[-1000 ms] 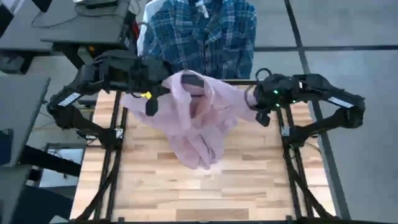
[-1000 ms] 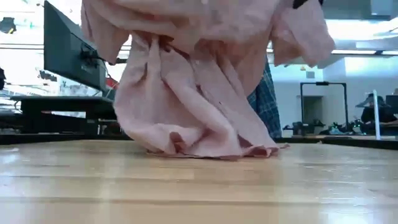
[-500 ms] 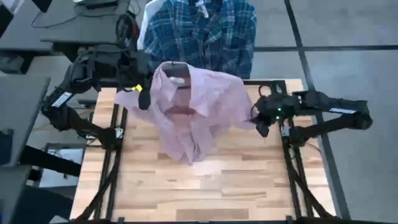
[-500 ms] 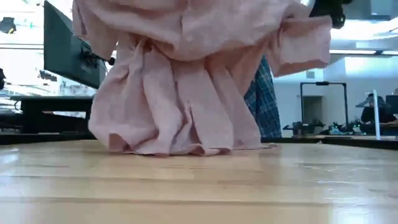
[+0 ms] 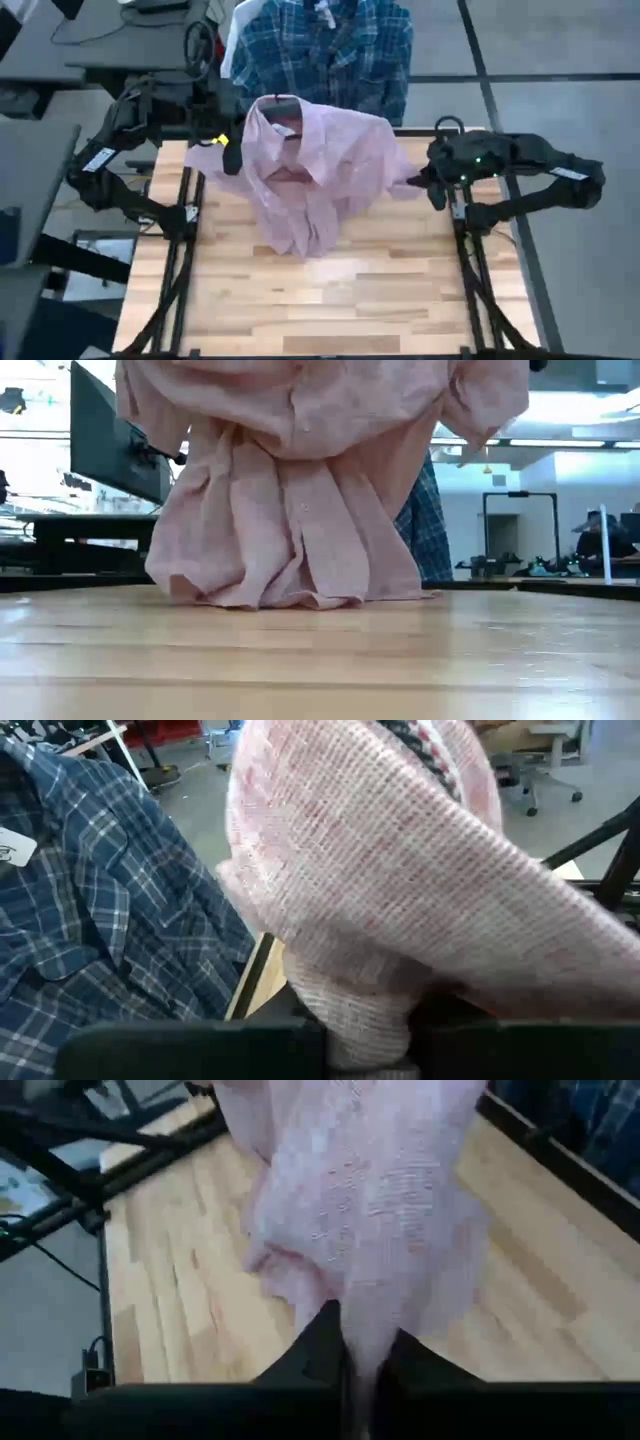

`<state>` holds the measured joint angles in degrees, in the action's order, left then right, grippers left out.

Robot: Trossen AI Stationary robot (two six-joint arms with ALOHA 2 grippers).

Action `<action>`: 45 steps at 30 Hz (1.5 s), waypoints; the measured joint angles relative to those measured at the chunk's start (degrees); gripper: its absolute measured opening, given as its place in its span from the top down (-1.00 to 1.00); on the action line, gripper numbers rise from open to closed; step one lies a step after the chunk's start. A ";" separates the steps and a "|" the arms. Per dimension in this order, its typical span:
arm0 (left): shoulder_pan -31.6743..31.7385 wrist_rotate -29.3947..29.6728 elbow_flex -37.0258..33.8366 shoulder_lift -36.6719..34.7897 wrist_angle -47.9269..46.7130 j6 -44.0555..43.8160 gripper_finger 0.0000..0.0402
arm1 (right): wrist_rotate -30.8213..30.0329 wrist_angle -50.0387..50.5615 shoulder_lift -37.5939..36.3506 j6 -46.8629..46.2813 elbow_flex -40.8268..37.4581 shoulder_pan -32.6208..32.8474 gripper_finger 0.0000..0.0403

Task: Hang clothes
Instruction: Hang the pink polo shirt on the hanger rack

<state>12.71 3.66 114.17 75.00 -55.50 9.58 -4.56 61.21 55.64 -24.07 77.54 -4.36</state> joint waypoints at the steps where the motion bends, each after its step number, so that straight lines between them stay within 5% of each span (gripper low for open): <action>1: 0.00 0.00 0.00 0.02 -0.06 0.00 0.88 | 0.02 0.18 0.41 0.36 -0.02 -0.88 0.55; 10: -0.04 -0.22 0.00 0.04 -0.11 -0.55 0.88 | -0.28 -4.71 2.61 7.70 -0.02 -9.61 -0.27; 22: -0.07 -3.41 -0.01 -0.09 -2.26 -1.80 0.88 | 1.92 -10.01 10.21 26.55 1.83 -18.55 -0.31; 32: -0.07 -3.39 -0.02 -0.42 -3.22 -2.03 0.88 | 14.66 -9.71 11.91 28.51 4.94 -17.90 -0.31; 36: -0.07 -3.37 -0.02 -0.42 -3.00 -1.51 0.88 | 15.23 -8.25 15.08 27.17 4.66 -17.03 -0.06; 41: -0.07 -3.30 -0.02 -0.42 -2.67 -1.46 0.88 | 15.23 -4.87 15.98 30.23 4.69 -15.24 0.86; 45: -0.09 -3.17 -0.02 -0.98 -1.95 -1.74 0.88 | 15.22 3.98 14.57 27.31 4.68 -14.54 0.97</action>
<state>12.62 0.49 114.15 74.02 -57.45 7.84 10.66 65.19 70.21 3.23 82.21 -18.90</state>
